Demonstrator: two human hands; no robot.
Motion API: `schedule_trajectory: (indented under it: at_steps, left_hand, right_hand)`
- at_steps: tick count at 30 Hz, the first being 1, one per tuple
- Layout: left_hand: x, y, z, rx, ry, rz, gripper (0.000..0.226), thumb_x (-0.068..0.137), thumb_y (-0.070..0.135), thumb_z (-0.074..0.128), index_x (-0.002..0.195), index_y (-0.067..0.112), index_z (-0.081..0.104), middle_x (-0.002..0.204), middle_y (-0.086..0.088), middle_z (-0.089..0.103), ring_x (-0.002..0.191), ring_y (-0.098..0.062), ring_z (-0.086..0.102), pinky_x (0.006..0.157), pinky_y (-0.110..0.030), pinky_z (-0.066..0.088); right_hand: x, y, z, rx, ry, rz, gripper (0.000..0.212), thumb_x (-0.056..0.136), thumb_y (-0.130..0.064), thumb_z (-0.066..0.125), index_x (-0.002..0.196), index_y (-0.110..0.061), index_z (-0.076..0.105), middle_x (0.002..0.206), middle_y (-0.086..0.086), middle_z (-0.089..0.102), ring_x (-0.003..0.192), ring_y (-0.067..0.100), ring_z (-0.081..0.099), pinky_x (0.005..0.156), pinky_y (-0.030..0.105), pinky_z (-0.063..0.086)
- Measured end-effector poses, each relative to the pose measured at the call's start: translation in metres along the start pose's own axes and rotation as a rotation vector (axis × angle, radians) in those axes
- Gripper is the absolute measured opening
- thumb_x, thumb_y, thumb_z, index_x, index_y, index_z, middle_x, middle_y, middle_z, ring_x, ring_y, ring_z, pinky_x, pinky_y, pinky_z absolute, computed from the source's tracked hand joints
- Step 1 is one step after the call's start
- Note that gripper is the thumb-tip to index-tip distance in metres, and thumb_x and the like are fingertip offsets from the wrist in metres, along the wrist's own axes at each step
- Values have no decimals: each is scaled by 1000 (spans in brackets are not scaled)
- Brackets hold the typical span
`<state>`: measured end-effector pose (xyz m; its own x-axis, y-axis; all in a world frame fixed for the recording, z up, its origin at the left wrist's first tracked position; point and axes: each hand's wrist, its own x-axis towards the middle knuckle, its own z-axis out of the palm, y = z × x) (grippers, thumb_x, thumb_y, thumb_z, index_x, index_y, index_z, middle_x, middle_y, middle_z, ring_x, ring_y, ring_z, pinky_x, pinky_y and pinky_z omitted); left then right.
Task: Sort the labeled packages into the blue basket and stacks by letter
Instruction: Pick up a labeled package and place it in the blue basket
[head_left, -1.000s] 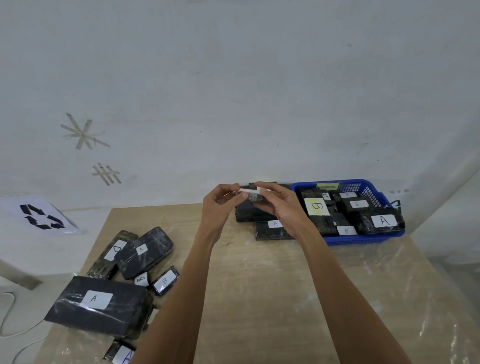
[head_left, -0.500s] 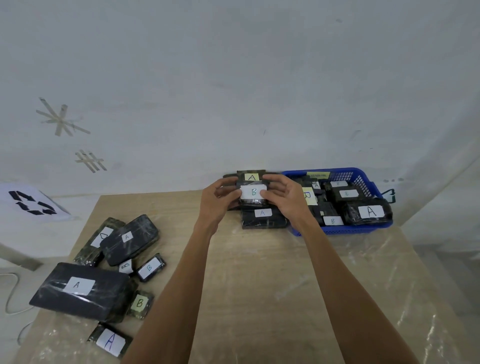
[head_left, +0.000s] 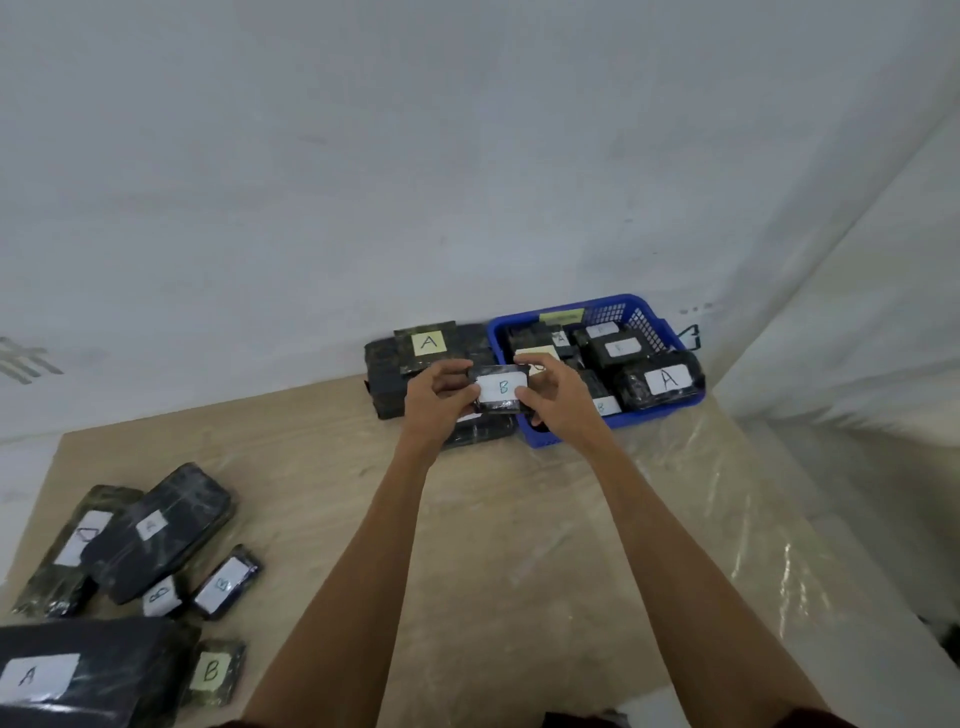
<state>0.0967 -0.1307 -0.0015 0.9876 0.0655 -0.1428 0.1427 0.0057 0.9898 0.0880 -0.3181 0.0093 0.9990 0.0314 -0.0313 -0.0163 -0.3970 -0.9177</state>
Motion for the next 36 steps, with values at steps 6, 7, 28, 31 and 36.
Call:
schedule_trajectory:
  at_steps: [6,7,28,31,36]
  left_hand:
    - [24,-8,38,71,-53,-67,28,88,-2,73,110,13,67,105,-15,70,96,-27,72,75,-34,63]
    - [28,-9,45,78,-52,-80,29,88,-3,73,112,12,67,105,-15,70,96,-27,71,75,-34,63]
    - [125,-54,95,680,165,-311,13,94,12,69,96,0,74,82,-10,70,71,-19,67,63,-19,52]
    - [134,-58,91,616,156,-332,15,88,8,76,100,-2,75,91,-14,75,81,-25,74,81,-34,61]
    - [142,-59,88,502,146,-388,15,81,4,82,94,-1,75,87,-16,76,71,-22,75,68,-30,63]
  right_hand:
    - [25,37,-26,-56,12,93,33,94,-8,67,123,-21,62,95,14,70,77,26,70,52,21,55]
    - [31,42,-31,-58,8,101,33,94,-7,67,124,-21,61,95,13,71,76,25,70,52,20,54]
    - [206,99,-51,-17,-75,303,38,91,-6,72,124,-8,53,115,15,64,101,31,67,86,45,59]
    - [217,105,-37,-10,-77,322,37,90,-6,73,123,-7,55,113,15,65,103,30,66,90,44,58]
    - [230,109,-26,-106,-64,273,32,95,-6,66,125,-5,55,105,12,63,89,19,58,77,24,46]
